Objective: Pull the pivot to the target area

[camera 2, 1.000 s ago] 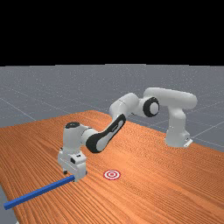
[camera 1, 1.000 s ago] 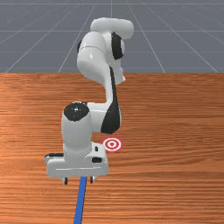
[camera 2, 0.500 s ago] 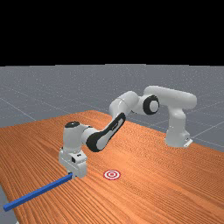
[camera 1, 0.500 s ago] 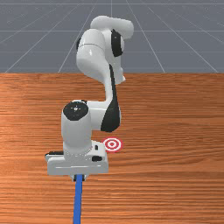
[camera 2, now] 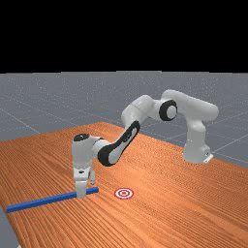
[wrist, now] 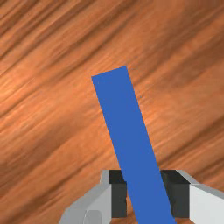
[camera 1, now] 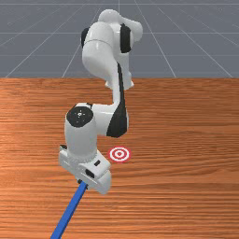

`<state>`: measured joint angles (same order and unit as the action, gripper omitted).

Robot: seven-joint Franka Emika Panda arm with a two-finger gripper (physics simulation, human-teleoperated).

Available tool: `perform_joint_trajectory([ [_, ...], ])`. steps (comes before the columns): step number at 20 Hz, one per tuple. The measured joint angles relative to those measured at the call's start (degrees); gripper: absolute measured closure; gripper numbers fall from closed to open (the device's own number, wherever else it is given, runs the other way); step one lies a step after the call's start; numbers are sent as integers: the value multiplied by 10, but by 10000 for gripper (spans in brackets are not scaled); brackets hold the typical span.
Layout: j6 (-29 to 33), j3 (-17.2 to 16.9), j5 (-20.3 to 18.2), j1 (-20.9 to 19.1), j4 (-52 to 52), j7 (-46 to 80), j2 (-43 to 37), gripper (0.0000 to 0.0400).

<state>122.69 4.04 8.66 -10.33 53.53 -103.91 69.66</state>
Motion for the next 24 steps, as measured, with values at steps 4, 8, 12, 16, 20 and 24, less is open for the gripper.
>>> perform_joint_trajectory([
  [4,65,-23,-23,7,150,98,-80,276],
  [8,126,-43,-42,16,290,177,-153,275],
  [12,135,-59,-62,38,323,270,-170,272],
  [16,133,-71,-82,89,333,393,-176,274],
  [20,123,-78,-102,154,328,527,-175,275],
  [24,109,-83,-118,206,307,635,-164,279],
])
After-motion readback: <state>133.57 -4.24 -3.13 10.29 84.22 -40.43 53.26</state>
